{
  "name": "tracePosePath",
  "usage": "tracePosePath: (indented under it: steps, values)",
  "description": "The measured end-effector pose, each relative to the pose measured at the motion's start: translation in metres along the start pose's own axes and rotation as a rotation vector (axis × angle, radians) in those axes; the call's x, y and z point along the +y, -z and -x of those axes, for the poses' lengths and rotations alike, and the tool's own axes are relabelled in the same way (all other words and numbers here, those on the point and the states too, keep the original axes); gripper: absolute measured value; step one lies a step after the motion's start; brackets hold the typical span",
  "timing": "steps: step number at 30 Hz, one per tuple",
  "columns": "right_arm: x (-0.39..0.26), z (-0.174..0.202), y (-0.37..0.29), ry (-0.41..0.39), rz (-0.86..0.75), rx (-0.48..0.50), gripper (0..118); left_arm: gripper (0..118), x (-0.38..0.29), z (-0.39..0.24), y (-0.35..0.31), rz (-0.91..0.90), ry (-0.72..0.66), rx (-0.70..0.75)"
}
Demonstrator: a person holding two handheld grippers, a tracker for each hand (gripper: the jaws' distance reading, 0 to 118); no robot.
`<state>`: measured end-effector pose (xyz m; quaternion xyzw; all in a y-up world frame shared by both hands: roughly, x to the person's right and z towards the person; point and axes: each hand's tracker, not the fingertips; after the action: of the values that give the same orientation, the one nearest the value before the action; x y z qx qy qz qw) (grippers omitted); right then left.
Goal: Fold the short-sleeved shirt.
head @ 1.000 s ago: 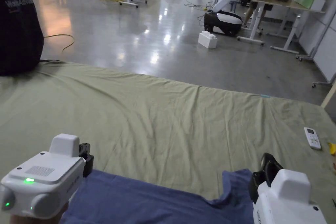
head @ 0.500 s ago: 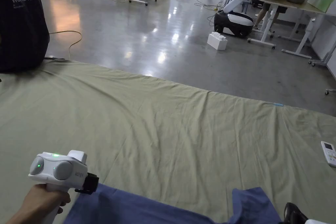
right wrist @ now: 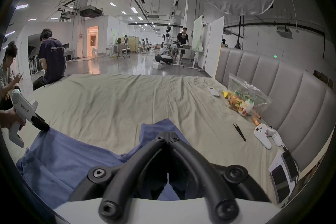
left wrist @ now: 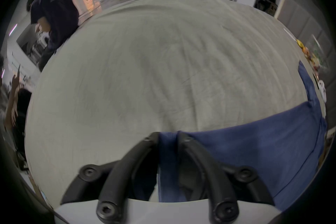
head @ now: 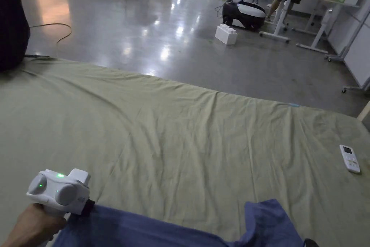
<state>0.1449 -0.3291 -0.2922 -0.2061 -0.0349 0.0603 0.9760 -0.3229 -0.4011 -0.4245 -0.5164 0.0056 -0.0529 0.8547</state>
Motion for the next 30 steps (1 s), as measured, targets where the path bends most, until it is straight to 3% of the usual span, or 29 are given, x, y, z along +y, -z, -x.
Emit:
tracePosePath:
  steps: [5, 6, 9, 10, 14, 17, 21, 24, 26, 30]
  values:
    - [0.001, -0.028, 0.037, 0.044, 0.171, 0.002, 2, 6, -0.004, 0.001, -0.003, -0.023, -0.057, 0.008]
    - [0.002, -0.036, 0.05, 0.035, 0.215, -0.009, 7, 6, -0.007, 0.002, -0.005, -0.033, -0.059, 0.004]
    - [-0.003, -0.058, 0.1, 0.003, 0.402, 0.038, 60, 6, -0.012, 0.003, -0.012, -0.059, -0.044, 0.003]
    - [-0.006, -0.064, 0.117, 0.006, 0.469, 0.06, 71, 6, -0.014, 0.005, -0.014, -0.066, -0.045, 0.003]
    - [-0.007, -0.073, 0.153, -0.023, 0.547, 0.029, 73, 6, -0.018, 0.012, -0.031, -0.123, -0.107, -0.015]
    - [-0.016, -0.075, 0.178, -0.054, 0.624, 0.054, 81, 6, -0.02, 0.018, -0.034, -0.141, -0.122, -0.02]
    - [-0.023, -0.074, 0.197, 0.042, 0.691, 0.087, 81, 6, -0.02, 0.023, -0.03, -0.16, -0.139, -0.025]
    - [-0.024, -0.066, 0.205, 0.016, 0.716, 0.076, 80, 6, -0.021, 0.024, -0.025, -0.159, -0.127, -0.021]
    - [-0.02, -0.06, 0.204, -0.024, 0.721, 0.07, 66, 6, -0.026, 0.02, -0.024, -0.156, -0.114, -0.015]
    - [-0.024, -0.055, 0.214, -0.033, 0.702, 0.061, 29, 6, -0.029, 0.02, -0.022, -0.156, -0.119, -0.017]
